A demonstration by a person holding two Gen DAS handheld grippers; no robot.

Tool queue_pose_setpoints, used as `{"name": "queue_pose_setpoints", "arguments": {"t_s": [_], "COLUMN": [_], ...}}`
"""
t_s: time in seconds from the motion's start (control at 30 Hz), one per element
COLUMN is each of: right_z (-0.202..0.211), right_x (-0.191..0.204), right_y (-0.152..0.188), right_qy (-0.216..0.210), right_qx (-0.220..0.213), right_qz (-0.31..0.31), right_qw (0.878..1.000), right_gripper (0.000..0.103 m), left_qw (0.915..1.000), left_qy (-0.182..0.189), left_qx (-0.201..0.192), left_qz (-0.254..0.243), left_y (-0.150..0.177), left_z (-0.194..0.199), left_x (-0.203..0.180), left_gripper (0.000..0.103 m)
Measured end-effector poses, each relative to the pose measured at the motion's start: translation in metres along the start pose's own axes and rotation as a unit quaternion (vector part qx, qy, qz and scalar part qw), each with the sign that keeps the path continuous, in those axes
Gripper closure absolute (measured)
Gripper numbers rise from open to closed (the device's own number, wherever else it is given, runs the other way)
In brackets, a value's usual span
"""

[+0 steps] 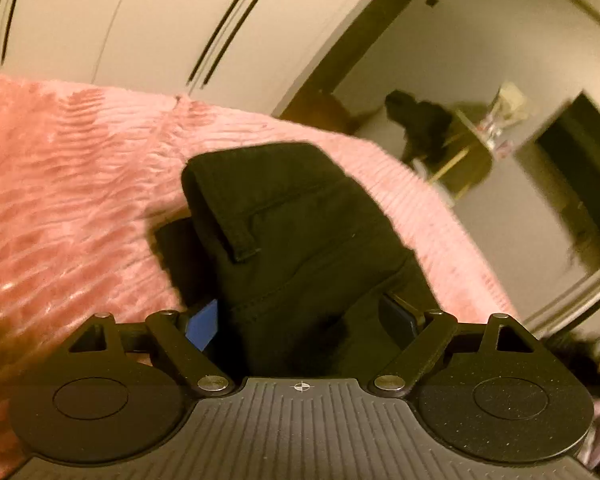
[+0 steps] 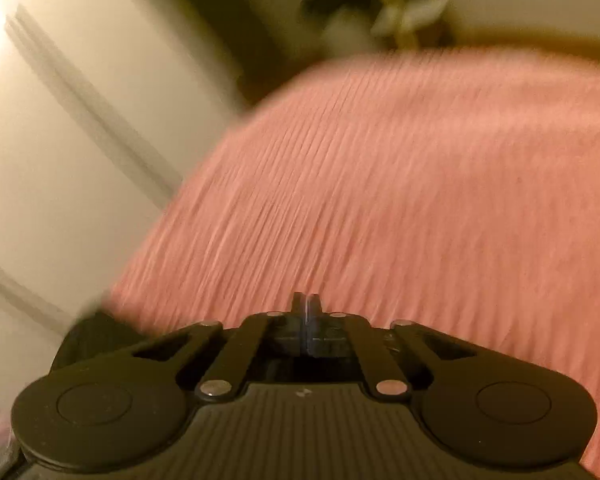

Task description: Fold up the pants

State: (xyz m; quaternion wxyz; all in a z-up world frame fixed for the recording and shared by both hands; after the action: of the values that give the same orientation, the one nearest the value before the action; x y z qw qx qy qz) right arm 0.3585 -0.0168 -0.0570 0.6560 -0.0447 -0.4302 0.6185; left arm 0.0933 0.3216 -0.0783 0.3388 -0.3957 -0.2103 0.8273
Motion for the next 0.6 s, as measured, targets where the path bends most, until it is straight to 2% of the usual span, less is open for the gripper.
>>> {"name": "queue_pose_setpoints", "arguments": {"t_s": [0.03, 0.07, 0.1, 0.13, 0.23, 0.3, 0.33, 0.4, 0.43, 0.5, 0.6], "right_z": [-0.002, -0.003, 0.000, 0.010, 0.039, 0.042, 0.037, 0.019, 0.004, -0.018, -0.020], "right_x": [-0.009, -0.014, -0.012, -0.003, 0.021, 0.027, 0.028, 0.018, 0.011, -0.003, -0.008], "right_y": [-0.007, -0.006, -0.002, 0.005, 0.036, 0.057, 0.067, 0.080, 0.081, 0.074, 0.069], "right_qy": [0.020, 0.035, 0.028, -0.001, -0.053, -0.065, -0.061, -0.013, 0.012, 0.053, 0.060], "right_qx": [-0.005, 0.009, 0.019, 0.017, 0.025, 0.039, 0.052, 0.067, 0.063, 0.030, 0.013], "right_qz": [-0.010, -0.023, -0.032, -0.023, 0.010, 0.018, 0.028, 0.049, 0.059, 0.071, 0.023], "right_qw": [1.000, 0.999, 0.999, 1.000, 0.998, 0.997, 0.996, 0.996, 0.996, 0.996, 0.998], "right_gripper": [0.103, 0.100, 0.099, 0.099, 0.099, 0.099, 0.099, 0.099, 0.103, 0.103, 0.103], "left_qw": [1.0000, 0.9999, 0.9999, 0.9999, 0.9998, 0.9993, 0.9993, 0.9993, 0.9987, 0.9964, 0.9922], "left_qy": [-0.006, -0.008, -0.007, -0.006, -0.015, -0.031, -0.031, -0.027, -0.039, -0.065, -0.092], "left_qx": [0.005, 0.009, 0.010, 0.008, -0.006, -0.019, -0.023, -0.025, -0.033, -0.045, -0.063], "left_qz": [-0.007, -0.008, -0.010, -0.013, -0.012, -0.003, 0.003, 0.009, 0.000, -0.028, -0.057], "left_y": [0.004, 0.007, 0.008, 0.008, 0.005, 0.002, 0.001, 0.001, 0.001, 0.004, 0.013], "left_z": [-0.003, -0.004, -0.004, -0.001, 0.009, 0.014, 0.016, 0.020, 0.024, 0.030, 0.042], "left_x": [-0.002, -0.003, -0.004, -0.005, 0.000, 0.003, 0.001, -0.008, -0.015, -0.030, -0.054], "left_gripper": [0.015, 0.015, 0.015, 0.015, 0.015, 0.015, 0.015, 0.015, 0.014, 0.010, 0.009]}}
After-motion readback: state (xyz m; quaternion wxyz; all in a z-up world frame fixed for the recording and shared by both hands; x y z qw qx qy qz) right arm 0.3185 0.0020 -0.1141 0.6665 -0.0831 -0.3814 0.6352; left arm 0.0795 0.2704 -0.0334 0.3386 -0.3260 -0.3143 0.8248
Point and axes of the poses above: each gripper's, at about its wrist camera, not at the fingertips, and z roughly against the way its jaws point, x to its left, y to its underside, the point moved 10 cm from there along -z, roughly the way its jaws point, and after that the axes turned 2 degrees about -z, right-handed, at the moved point
